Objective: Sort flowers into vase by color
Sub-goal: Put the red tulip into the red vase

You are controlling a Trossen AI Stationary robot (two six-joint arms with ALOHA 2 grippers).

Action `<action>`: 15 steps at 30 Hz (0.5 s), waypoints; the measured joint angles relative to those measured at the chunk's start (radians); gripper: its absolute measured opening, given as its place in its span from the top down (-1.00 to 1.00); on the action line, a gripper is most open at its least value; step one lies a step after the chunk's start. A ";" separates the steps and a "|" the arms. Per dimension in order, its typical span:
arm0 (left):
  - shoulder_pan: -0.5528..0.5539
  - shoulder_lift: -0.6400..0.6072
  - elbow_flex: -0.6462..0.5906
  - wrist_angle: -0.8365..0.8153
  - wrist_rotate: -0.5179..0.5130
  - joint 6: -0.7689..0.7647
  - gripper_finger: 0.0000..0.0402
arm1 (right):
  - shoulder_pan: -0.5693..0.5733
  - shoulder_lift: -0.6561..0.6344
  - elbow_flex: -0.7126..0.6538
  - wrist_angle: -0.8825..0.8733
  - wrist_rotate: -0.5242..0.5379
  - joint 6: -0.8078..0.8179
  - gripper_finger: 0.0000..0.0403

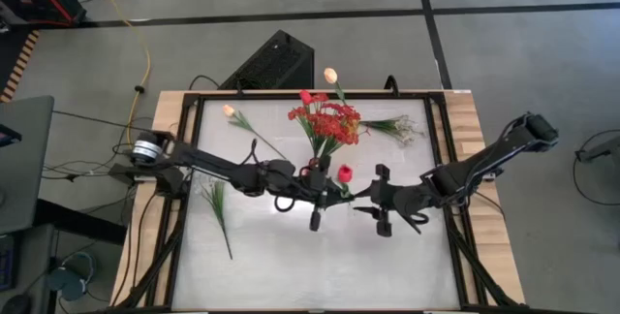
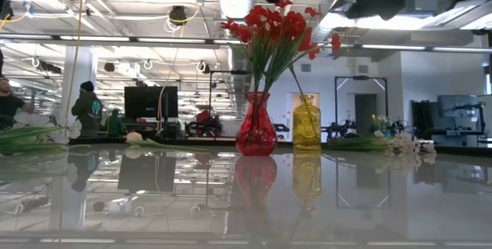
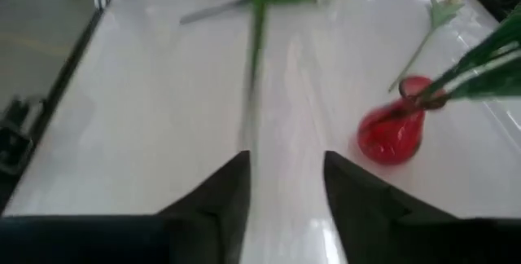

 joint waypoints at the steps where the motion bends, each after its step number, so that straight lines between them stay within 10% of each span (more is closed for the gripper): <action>1: -0.004 -0.023 -0.002 -0.053 -0.018 0.013 0.99 | 0.004 -0.008 0.000 -0.029 -0.007 -0.001 0.02; 9: -0.028 -0.250 -0.005 -0.450 -0.350 0.103 1.00 | 0.045 -0.041 0.000 -0.175 0.008 0.024 -0.24; 15: -0.013 -0.357 -0.072 -0.381 -0.473 0.176 1.00 | 0.052 -0.037 0.000 -0.182 0.016 0.019 -0.20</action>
